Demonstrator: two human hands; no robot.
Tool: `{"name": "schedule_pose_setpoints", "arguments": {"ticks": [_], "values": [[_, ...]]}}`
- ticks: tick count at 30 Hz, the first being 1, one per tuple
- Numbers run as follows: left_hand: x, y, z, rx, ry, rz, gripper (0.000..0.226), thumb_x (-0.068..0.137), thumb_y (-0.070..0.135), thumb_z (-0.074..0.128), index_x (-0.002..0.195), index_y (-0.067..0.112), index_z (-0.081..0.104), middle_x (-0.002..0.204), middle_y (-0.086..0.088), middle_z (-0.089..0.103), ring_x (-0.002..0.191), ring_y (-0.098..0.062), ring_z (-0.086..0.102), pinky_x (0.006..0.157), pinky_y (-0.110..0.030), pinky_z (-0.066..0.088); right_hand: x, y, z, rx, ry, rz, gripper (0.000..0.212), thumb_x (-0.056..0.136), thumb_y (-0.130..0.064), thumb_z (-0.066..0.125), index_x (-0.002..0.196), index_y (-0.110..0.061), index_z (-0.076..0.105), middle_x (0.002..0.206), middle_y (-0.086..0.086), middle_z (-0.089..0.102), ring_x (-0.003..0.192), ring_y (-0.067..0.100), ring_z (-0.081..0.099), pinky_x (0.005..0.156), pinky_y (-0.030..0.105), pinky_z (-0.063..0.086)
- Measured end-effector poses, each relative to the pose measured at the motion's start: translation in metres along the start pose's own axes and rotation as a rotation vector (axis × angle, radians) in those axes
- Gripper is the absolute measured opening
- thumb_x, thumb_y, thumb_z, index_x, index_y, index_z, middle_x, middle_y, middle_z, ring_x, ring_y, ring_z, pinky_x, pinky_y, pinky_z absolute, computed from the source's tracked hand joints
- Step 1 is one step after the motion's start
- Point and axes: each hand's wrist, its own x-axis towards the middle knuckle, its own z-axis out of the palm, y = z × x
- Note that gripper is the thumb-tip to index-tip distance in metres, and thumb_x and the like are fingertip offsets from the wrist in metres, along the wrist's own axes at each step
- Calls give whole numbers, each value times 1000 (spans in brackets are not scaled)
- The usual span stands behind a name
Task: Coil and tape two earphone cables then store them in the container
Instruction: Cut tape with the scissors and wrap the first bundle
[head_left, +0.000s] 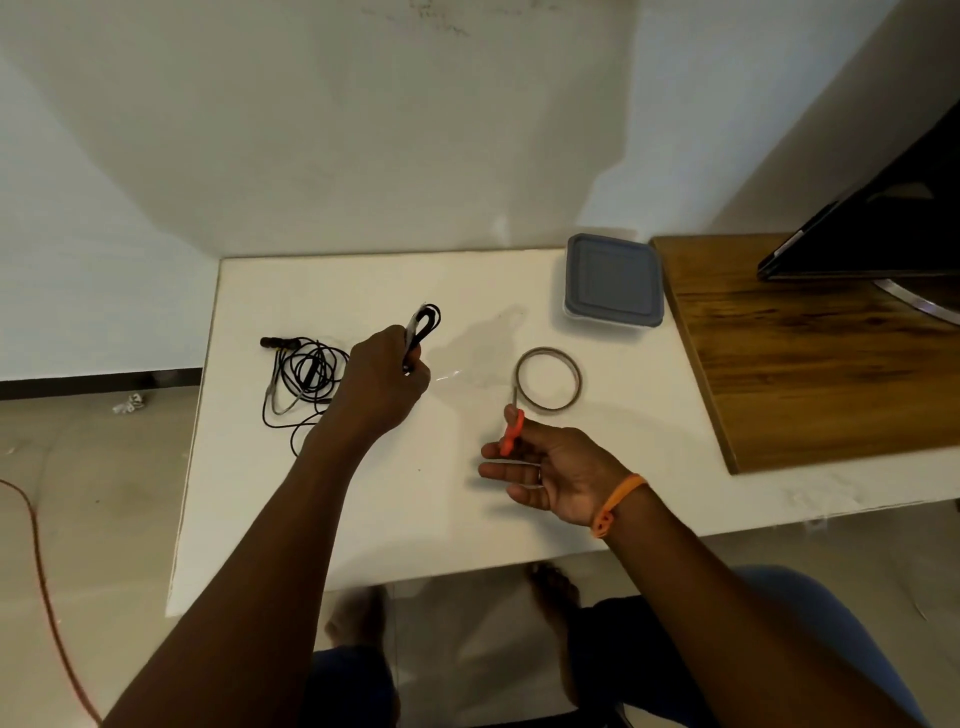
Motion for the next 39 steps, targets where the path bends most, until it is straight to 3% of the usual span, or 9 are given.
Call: {"name": "schedule_pose_setpoints", "arguments": {"ticks": [3,7,10,12,14,18,21,25,39], "values": [[0,0,-1,-7,-3,0,12,87,8,58,80,11,48,68,7,47,68,-19,46,55,-28,31,1,-1,-1,20,-89,-49,41,86,-25,65,117,2,62,112,10,71,99,24,71,55,29,58],[-1,2,-2,-29,-16,-19,14,86,8,58,78,12,47,67,7,46,67,-19,45,55,-26,32,4,3,4,205,-153,-138,31,78,-10,65,105,5,62,102,13,71,91,27,72,64,35,59],[0,2,-6,-329,-86,-162,22,78,10,64,73,17,44,73,-3,54,69,-20,49,64,-33,41,7,13,8,187,-156,-143,21,83,-5,61,100,6,64,102,16,71,91,27,72,62,34,59],[-1,6,-9,-470,-120,-221,28,75,9,67,72,19,42,76,-7,55,70,-20,51,62,-34,44,9,21,10,169,-147,-144,22,87,-4,59,105,9,63,110,19,70,93,26,71,62,33,59],[-2,9,-12,-531,-157,-244,31,77,6,68,74,18,40,75,-8,53,68,-19,52,58,-30,44,10,28,13,154,-112,-145,23,90,-7,59,108,6,65,111,16,70,88,20,71,57,30,58],[-4,14,-13,-589,-200,-254,32,80,4,68,76,17,40,72,-5,49,65,-16,52,55,-25,44,13,40,20,67,15,-122,22,86,-28,67,93,-7,70,89,5,71,64,13,65,39,22,46],[-4,15,-14,-589,-204,-256,31,80,4,69,77,16,40,71,-4,49,63,-15,53,54,-25,44,18,44,28,-10,52,-131,39,74,-47,72,84,-9,69,82,5,67,58,16,62,37,22,41],[-3,13,-15,-580,-193,-267,32,80,4,69,76,16,40,69,-3,48,63,-15,52,54,-26,44,24,39,34,41,17,-77,55,67,-67,64,77,-13,62,78,3,64,53,17,58,41,22,37],[-1,15,-16,-644,-222,-311,35,81,3,70,75,18,39,71,-4,47,62,-15,52,54,-25,44,35,26,32,137,40,-106,56,73,-67,62,78,-12,61,74,5,62,46,15,52,42,22,39]]}}
